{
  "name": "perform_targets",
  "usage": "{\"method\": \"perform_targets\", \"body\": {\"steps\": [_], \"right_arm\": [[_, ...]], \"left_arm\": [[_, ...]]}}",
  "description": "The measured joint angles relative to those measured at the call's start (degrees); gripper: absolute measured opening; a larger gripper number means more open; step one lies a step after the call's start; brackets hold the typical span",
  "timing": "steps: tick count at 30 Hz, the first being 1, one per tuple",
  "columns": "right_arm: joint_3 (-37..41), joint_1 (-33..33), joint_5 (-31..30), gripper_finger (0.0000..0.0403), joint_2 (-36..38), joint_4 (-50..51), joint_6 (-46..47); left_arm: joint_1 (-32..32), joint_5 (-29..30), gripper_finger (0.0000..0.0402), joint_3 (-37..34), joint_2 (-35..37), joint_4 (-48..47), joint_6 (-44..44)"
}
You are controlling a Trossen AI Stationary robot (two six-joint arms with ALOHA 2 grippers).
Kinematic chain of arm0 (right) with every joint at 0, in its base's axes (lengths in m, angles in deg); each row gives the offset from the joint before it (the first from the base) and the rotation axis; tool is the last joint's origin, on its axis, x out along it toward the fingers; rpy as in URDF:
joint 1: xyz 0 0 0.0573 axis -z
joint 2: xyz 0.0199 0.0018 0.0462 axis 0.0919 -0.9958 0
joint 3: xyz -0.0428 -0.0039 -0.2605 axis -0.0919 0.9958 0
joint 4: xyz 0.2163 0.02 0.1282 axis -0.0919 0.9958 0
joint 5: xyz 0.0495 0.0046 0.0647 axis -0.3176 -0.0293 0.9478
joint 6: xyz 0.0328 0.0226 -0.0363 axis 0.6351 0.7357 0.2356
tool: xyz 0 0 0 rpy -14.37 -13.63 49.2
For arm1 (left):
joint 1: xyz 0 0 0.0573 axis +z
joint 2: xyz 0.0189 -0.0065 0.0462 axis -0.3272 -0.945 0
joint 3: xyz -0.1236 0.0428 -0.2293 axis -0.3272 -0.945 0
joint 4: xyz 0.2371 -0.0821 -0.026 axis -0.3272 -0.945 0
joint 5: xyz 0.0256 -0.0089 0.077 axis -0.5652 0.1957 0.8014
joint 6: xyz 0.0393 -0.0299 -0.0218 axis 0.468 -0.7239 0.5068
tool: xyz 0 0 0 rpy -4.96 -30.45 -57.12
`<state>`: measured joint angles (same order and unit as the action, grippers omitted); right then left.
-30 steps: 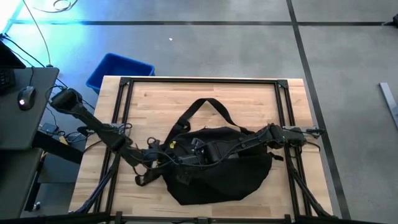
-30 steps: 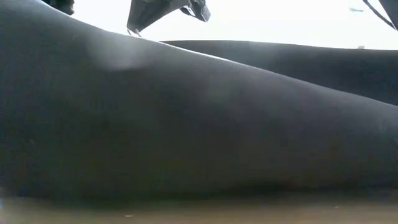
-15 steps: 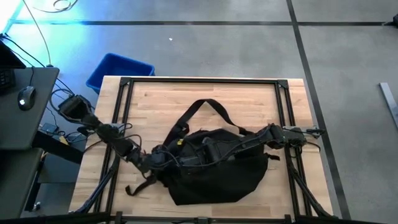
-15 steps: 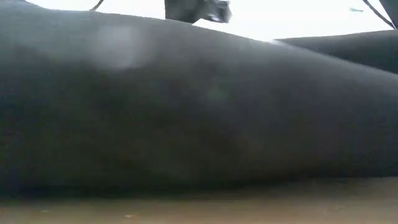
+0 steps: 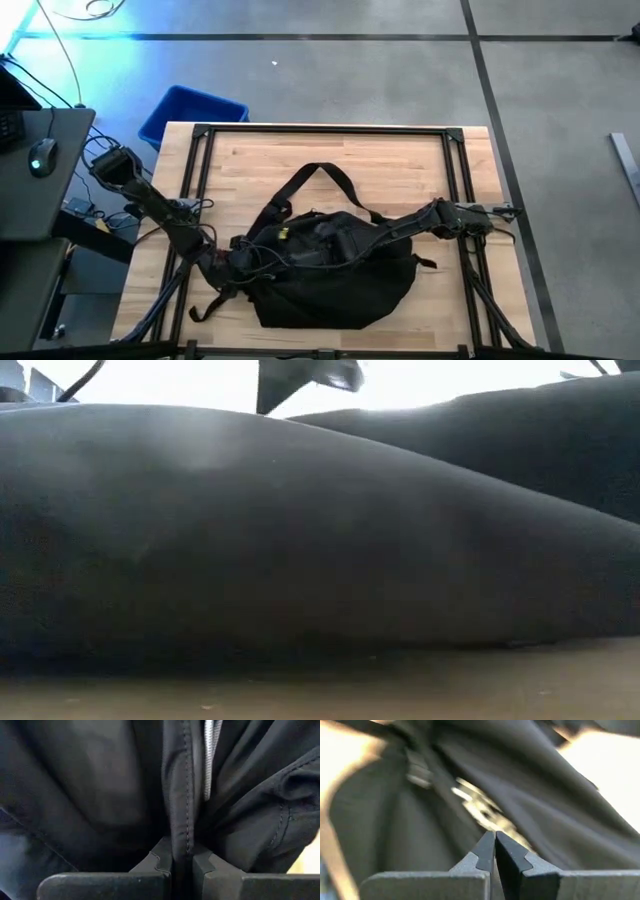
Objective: Unpack backpack
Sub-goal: Close the black backpack
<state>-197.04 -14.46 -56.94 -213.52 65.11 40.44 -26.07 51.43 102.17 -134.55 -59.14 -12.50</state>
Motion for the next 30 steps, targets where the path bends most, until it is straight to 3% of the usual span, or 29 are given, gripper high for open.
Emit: {"method": "perform_targets", "body": {"steps": [5, 8, 12, 17, 20, 24, 30], "right_arm": [[-0.02, -0.02, 7.51, 0.0002, -2.04, -16.93, -19.1], [0.0, -0.07, 7.78, 0.0023, -3.37, -19.4, -24.4], [0.03, 0.17, 7.28, 0.0084, -5.32, -18.09, -26.64], [0.07, 0.23, 0.81, 0.0176, -5.77, -18.09, -28.96], [0.04, 0.2, -0.35, 0.0203, -6.22, -17.6, -31.41], [0.07, 0.2, -0.31, 0.0197, -7.5, -18.01, -31.84], [0.07, 0.2, 0.0, 0.0133, -8.44, -18.91, -29.9]], "left_arm": [[0.23, 1.1, 0.0, 0.15, 5.07, 1.48, 2.04], [0.77, 1.75, 0.0, 0.18, 7.18, 1.68, 2.81], [1.39, 2.08, 0.0, 0.22, 8.64, 1.85, 2.92], [1.75, 1.65, 0.0, 0.26, 8.29, 2.42, 2.75], [1.75, 1.51, 0.0, 0.26, 8.29, 2.49, 2.88], [1.75, 0.89, 0.0, 0.29, 8.29, 2.48, 3.29], [1.75, 0.66, 0.0, 0.31, 8.31, 2.33, 3.31]]}}
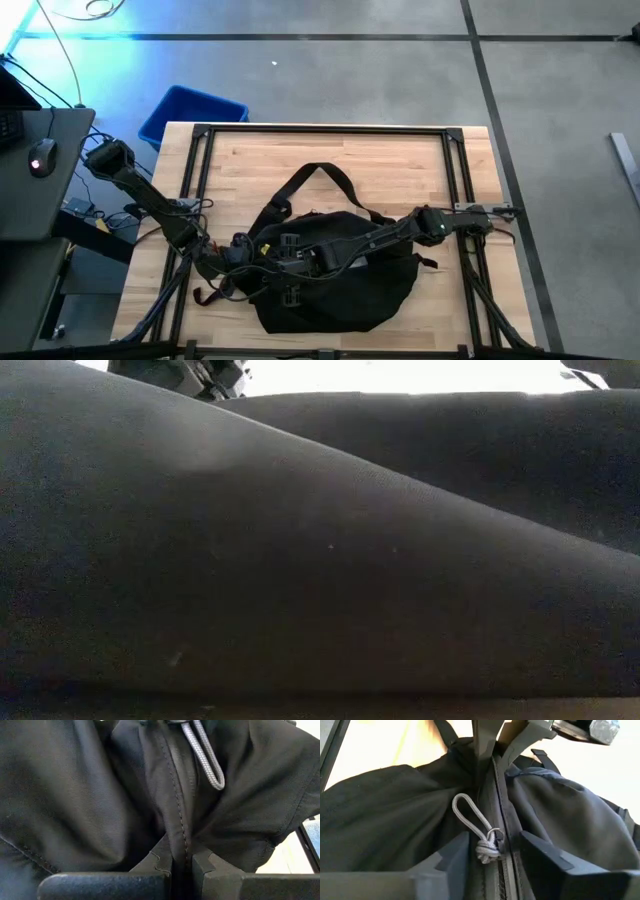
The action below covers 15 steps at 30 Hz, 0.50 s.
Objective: Unpack backpack
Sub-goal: Close the black backpack
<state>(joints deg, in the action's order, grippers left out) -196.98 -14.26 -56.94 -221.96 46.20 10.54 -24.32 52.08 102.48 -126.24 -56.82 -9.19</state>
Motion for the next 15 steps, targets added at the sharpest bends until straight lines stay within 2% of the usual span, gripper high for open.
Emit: {"method": "perform_targets", "body": {"steps": [8, 15], "right_arm": [[0.0, 0.0, -0.06, 0.0019, -0.02, 1.85, 0.88], [-1.9, 0.02, -3.64, 0.0006, 0.11, 7.17, 12.04]], "left_arm": [[0.02, 0.07, 0.0, 0.09, 0.0, -0.43, 0.0], [-0.35, 0.88, 0.0, 0.49, 0.2, -5.55, -3.84]]}}
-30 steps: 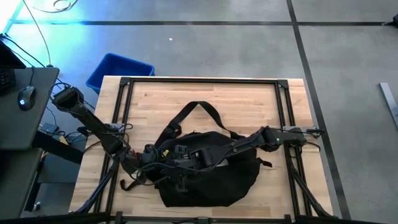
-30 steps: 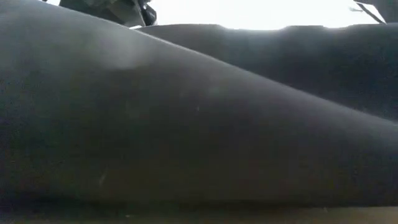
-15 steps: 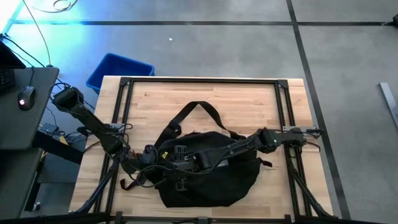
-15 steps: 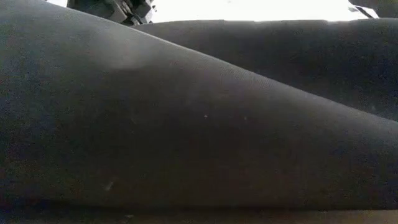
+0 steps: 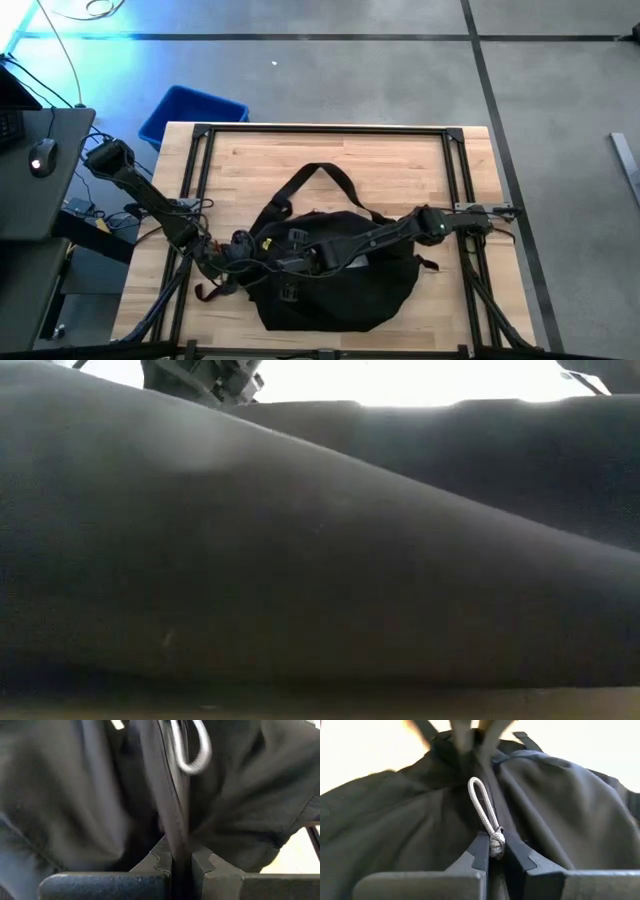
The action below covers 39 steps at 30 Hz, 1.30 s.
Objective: Unpack backpack
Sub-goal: Close the black backpack
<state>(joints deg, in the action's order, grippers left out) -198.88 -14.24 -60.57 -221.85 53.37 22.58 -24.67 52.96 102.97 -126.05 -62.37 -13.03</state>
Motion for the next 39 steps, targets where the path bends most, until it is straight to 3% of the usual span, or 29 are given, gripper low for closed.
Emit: {"method": "perform_targets", "body": {"steps": [7, 32, 39], "right_arm": [[0.09, -0.33, -1.19, 0.0002, 1.46, 1.88, 6.02], [-0.02, 1.33, 8.62, 0.002, 2.0, -7.36, 0.97], [0.0, 1.56, 3.2, 0.0005, 2.03, 1.42, 6.77]], "left_arm": [[-0.8, 0.45, 0.0, -0.05, 0.02, -4.34, -1.31], [-0.98, -1.49, 0.0, -0.67, -0.22, -4.08, -0.79], [-1.08, -1.4, 0.0, -0.43, -0.16, -6.22, -1.8]]}}
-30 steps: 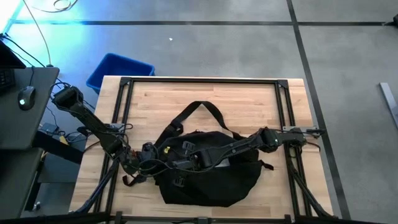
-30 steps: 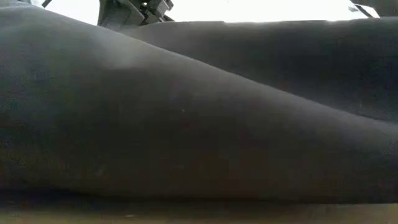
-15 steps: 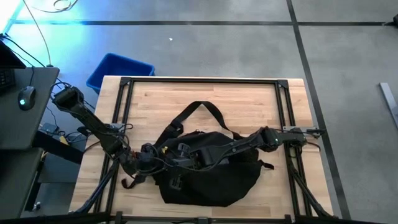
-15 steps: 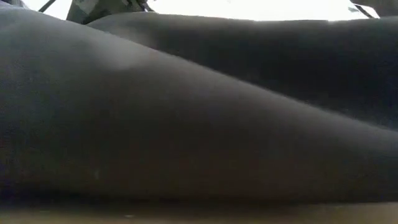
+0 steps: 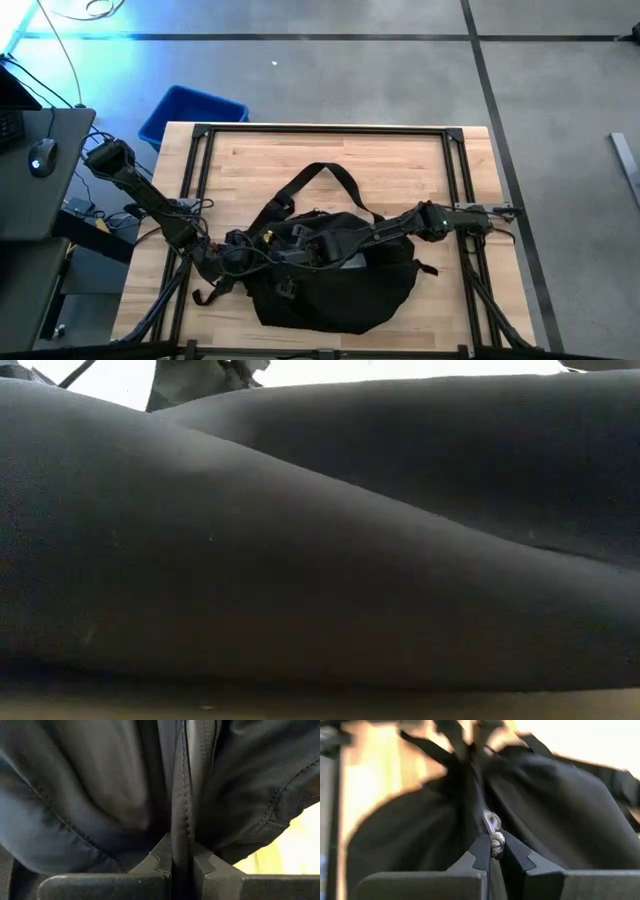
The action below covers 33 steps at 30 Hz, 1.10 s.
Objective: Unpack backpack
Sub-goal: Close the black backpack
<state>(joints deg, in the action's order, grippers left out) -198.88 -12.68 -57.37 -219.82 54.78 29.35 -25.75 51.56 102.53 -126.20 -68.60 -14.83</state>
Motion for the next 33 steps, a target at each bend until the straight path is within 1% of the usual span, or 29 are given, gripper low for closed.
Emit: {"method": "perform_targets", "body": {"steps": [4, 9, 11, 15, 19, 21, 25, 29, 33], "right_arm": [[0.0, -0.27, -1.27, 0.0003, 0.1, 9.85, 5.46], [0.0, -1.38, -4.55, 0.0002, 0.1, 23.99, 11.67], [0.0, -1.87, -4.5, 0.0001, 0.1, 29.42, 13.13], [0.0, -3.48, -4.48, 0.0001, 0.14, 36.66, 14.43], [2.79, -5.9, -2.67, 0.0, 1.2, 36.88, 15.82], [5.14, -7.03, -1.69, 0.0, 2.22, 36.73, 18.37], [12.42, -9.62, 0.55, 0.0, 5.68, 36.41, 26.14], [21.15, -11.87, 3.26, 0.0, 12.41, 36.72, 33.81], [30.76, -14.31, 3.75, 0.0, 20.56, 36.79, 41.55]], "left_arm": [[-0.96, 0.61, 0.0, 0.1, 0.07, -4.98, -1.59], [-3.64, 1.91, 0.0, 0.21, 0.16, -11.5, -5.34], [-4.75, 1.89, 0.0, 0.18, 0.13, -13.47, -6.48], [-7.31, 1.32, 0.0, 0.16, 0.14, -17.54, -9.4], [-10.46, 0.55, 0.0, 0.16, 0.18, -21.95, -13.34], [-12.32, 0.6, 0.0, 0.16, 0.18, -23.39, -15.32], [-15.81, 0.71, 0.0, 0.1, 0.24, -24.49, -18.35], [-19.29, 0.47, 0.0, 0.05, 0.27, -24.91, -21.4], [-21.73, 0.9, 0.0, 0.07, 0.27, -26.44, -24.87]]}}
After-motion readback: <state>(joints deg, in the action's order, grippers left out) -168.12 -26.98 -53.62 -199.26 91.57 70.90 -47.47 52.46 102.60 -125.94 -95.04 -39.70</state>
